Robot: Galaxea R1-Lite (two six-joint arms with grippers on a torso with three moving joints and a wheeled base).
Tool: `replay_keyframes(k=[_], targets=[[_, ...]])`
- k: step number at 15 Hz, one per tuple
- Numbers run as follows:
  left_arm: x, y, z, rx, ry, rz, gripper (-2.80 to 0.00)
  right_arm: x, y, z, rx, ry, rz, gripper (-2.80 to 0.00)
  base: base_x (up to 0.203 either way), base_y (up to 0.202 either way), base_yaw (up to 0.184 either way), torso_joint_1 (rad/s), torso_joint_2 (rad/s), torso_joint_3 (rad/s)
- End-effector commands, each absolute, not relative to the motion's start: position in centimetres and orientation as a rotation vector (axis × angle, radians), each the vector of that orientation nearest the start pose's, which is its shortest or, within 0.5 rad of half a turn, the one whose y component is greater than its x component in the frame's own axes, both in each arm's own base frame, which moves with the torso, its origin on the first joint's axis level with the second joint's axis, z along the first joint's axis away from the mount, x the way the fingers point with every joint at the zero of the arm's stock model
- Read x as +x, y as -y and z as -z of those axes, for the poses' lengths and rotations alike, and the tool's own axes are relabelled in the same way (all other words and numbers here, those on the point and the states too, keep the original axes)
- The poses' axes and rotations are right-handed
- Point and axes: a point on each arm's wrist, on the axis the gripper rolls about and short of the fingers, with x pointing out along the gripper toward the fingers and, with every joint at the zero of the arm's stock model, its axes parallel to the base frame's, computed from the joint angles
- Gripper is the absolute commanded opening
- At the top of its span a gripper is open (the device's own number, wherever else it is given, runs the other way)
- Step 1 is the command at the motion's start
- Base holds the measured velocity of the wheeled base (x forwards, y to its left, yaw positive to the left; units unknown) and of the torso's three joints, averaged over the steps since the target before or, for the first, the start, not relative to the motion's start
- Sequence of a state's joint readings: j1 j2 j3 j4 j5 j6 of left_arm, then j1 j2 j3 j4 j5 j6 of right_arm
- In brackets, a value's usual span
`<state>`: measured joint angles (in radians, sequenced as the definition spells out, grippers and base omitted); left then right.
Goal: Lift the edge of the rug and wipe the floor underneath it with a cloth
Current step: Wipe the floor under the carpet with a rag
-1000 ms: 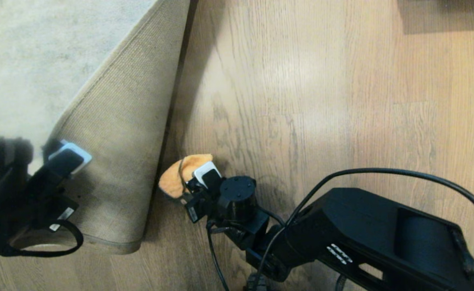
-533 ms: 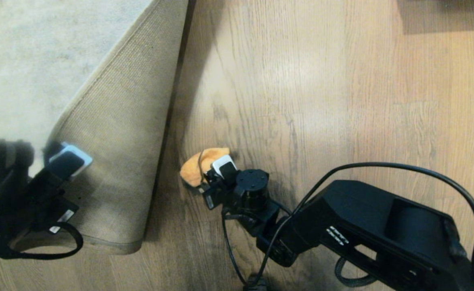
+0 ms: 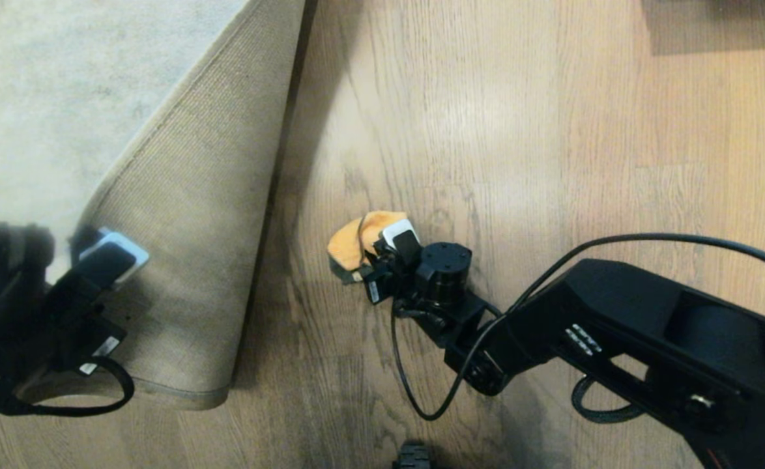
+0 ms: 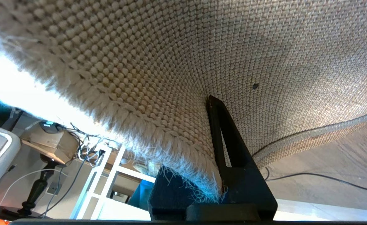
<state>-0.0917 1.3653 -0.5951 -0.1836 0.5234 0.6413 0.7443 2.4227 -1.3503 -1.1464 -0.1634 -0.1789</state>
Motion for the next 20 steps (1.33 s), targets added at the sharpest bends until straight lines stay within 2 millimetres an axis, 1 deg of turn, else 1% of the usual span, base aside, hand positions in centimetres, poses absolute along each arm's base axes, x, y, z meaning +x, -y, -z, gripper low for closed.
replay_keyframes(k=[1,3,5,9,10,11,13,15,16,18,20], targets=[[20.0,0.7,-17.1,0.796,-0.685,-0.228,-2.8,35.5,-29.8,-11.0,-0.142,0.142,-0.533,-2.8,0.0,0.0,0.0,0.0,0.0,0.0],[20.0,0.7,-17.1,0.796,-0.684,-0.228,-2.8,35.3,-27.9,-12.0,-0.152,0.134,-0.503,-2.8,0.0,0.0,0.0,0.0,0.0,0.0],[20.0,0.7,-17.1,0.795,-0.685,-0.228,-2.8,34.6,-26.0,-12.9,-0.172,0.12,-0.482,-2.8,0.0,0.0,0.0,0.0,0.0,0.0],[20.0,0.7,-17.0,0.796,-0.688,-0.227,-2.8,32.4,-22.1,-14.6,-0.206,0.087,-0.444,-2.8,0.0,0.0,0.0,0.0,0.0,0.0],[20.0,0.7,-17.0,0.796,-0.689,-0.227,-2.8,31.6,-21.4,-14.8,-0.212,0.074,-0.444,-2.8,0.0,0.0,0.0,0.0,0.0,0.0],[19.9,0.7,-17.0,0.796,-0.689,-0.227,-2.8,30.8,-21.2,-14.8,-0.216,0.063,-0.453,-2.8,0.0,0.0,0.0,0.0,0.0,0.0],[19.9,0.7,-17.0,0.796,-0.688,-0.227,-2.8,28.6,-23.0,-14.3,-0.228,0.044,-0.532,-2.8,0.0,0.0,0.0,0.0,0.0,0.0],[19.9,0.7,-17.0,0.796,-0.688,-0.229,-2.8,27.2,-25.9,-13.2,-0.24,0.026,-0.617,-2.8,0.0,0.0,0.0,0.0,0.0,0.0],[19.9,0.7,-17.0,0.796,-0.687,-0.229,-2.8,26.6,-27.6,-12.4,-0.244,0.022,-0.66,-2.8,0.0,0.0,0.0,0.0,0.0,0.0],[19.9,0.7,-17.0,0.796,-0.687,-0.229,-2.8,26.3,-30.6,-11.1,-0.247,0.025,-0.718,-2.8,0.0,0.0,0.0,0.0,0.0,0.0],[19.8,0.7,-17.0,0.798,-0.688,-0.228,-2.8,26.5,-33.3,-9.3,-0.249,0.025,-0.756,-2.8,0.0,0.0,0.0,0.0,0.0,0.0]])
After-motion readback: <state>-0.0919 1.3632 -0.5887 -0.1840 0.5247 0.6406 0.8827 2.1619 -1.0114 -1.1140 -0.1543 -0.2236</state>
